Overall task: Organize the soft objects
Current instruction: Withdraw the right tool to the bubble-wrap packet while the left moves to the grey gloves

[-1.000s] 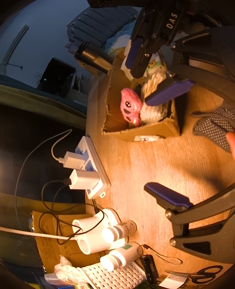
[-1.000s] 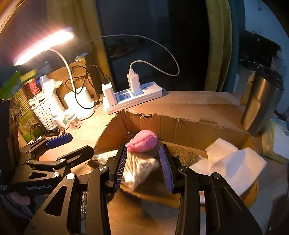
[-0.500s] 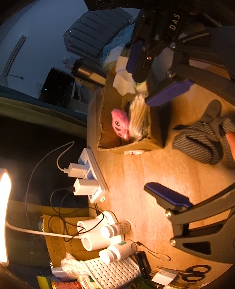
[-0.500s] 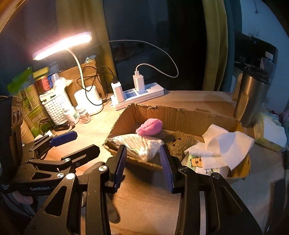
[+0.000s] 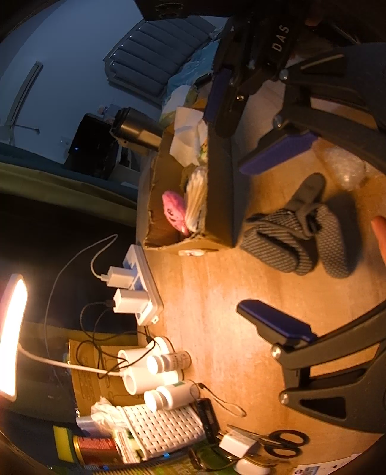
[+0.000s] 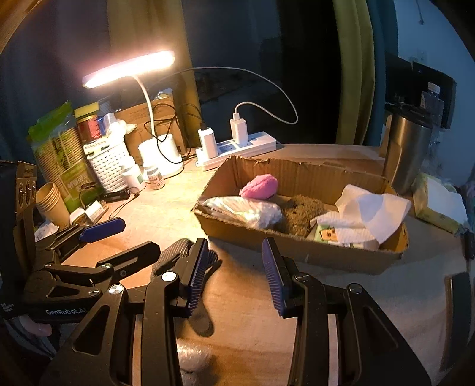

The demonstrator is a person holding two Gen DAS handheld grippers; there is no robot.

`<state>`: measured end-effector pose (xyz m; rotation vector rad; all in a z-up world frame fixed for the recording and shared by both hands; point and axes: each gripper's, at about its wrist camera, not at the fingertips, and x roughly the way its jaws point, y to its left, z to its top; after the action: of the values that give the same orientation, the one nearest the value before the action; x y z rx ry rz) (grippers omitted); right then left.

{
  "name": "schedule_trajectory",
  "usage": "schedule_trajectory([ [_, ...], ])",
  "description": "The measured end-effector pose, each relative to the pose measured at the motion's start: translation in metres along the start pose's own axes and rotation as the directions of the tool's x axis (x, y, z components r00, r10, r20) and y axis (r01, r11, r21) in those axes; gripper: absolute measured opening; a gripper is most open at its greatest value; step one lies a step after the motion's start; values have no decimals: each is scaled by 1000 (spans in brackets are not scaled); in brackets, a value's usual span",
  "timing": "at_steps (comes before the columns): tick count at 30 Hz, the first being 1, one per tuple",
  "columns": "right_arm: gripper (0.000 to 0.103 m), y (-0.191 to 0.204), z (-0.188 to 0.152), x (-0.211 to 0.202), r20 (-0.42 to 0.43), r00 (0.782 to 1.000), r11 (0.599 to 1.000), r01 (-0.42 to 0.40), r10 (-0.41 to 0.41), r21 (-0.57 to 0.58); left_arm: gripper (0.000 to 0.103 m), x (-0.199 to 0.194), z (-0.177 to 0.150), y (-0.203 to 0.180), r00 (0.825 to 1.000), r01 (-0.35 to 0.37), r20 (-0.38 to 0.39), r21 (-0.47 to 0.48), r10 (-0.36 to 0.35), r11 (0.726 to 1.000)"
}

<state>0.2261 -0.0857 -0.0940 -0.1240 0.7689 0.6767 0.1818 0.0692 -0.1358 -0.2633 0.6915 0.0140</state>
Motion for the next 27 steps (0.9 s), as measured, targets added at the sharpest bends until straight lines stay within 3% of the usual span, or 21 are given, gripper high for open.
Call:
schedule_trajectory([
  [27,40,31,-74,-29,-35,999,1000,-24,23,-18,88,-44,-68,0,1000,-13,-3,-11,13,1000],
])
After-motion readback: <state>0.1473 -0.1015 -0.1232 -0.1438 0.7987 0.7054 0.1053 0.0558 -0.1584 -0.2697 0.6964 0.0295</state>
